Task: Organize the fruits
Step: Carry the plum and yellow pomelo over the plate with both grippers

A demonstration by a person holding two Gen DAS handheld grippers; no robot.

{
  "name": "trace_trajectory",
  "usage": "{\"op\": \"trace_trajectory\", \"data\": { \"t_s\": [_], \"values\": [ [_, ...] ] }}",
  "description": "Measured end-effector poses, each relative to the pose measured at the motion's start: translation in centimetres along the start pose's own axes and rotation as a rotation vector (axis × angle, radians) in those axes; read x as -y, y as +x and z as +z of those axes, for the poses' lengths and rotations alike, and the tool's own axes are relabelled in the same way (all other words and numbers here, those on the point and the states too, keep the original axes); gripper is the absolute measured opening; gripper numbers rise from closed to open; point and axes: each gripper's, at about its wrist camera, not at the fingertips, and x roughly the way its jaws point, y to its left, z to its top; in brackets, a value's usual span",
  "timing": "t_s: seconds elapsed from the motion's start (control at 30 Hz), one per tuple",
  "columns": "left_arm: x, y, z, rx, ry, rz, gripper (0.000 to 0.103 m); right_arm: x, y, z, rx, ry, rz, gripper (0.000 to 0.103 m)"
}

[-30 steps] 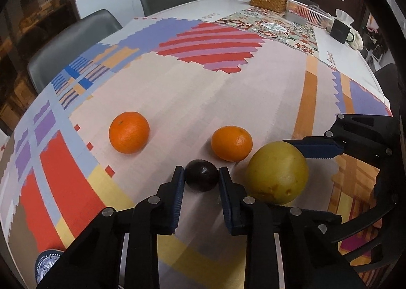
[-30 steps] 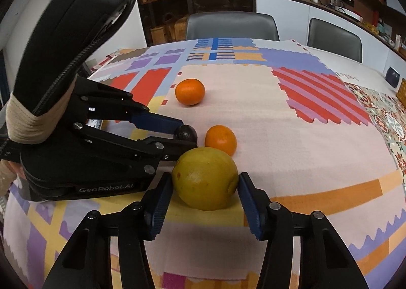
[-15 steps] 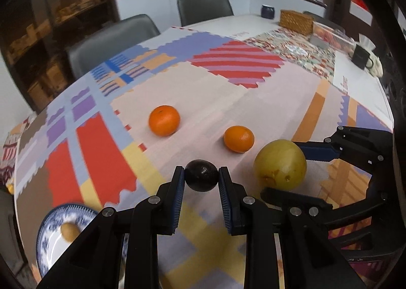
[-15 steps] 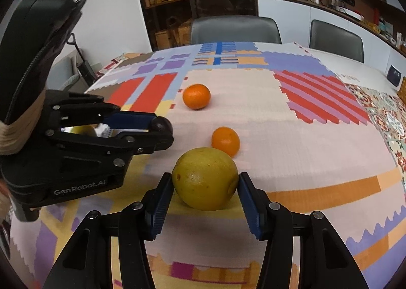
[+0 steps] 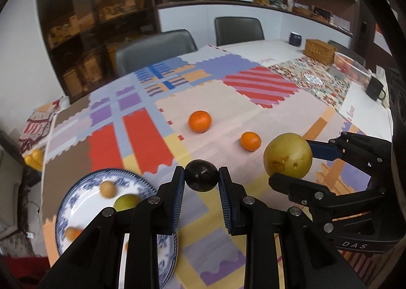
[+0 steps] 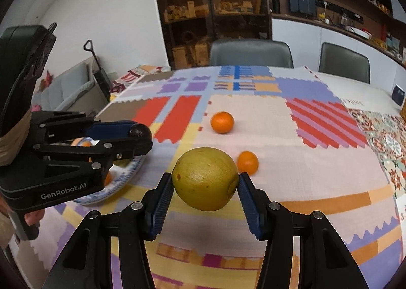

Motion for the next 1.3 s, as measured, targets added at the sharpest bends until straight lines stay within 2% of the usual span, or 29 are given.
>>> {"op": "trace_trajectory", "data": {
  "t_s": [0.5, 0.7, 1.0, 1.3],
  "values": [
    [-3.1, -7.8, -4.0, 0.098, -0.156, 0.143, 0.027, -5.3, -3.2, 1.2, 0.067, -0.104, 0.095, 0.053],
    [-5.0, -9.8, -6.7, 0.107, -0.243, 0.203, 0.027, -8.1, -3.7, 1.6, 0.082, -0.16, 0.139, 0.053],
    [-7.4, -10.0, -10.6, 0.069, -0.316, 0.243, 0.027, -11.7, -2.5, 1.2, 0.066, -0.24, 0.193, 0.053],
    [-10.1, -8.2, -13.2, 0.015, -0.354, 0.245, 0.027, -14.7, 1.2, 1.4, -0.004, -0.292, 0.252, 0.053]
  ]
}}
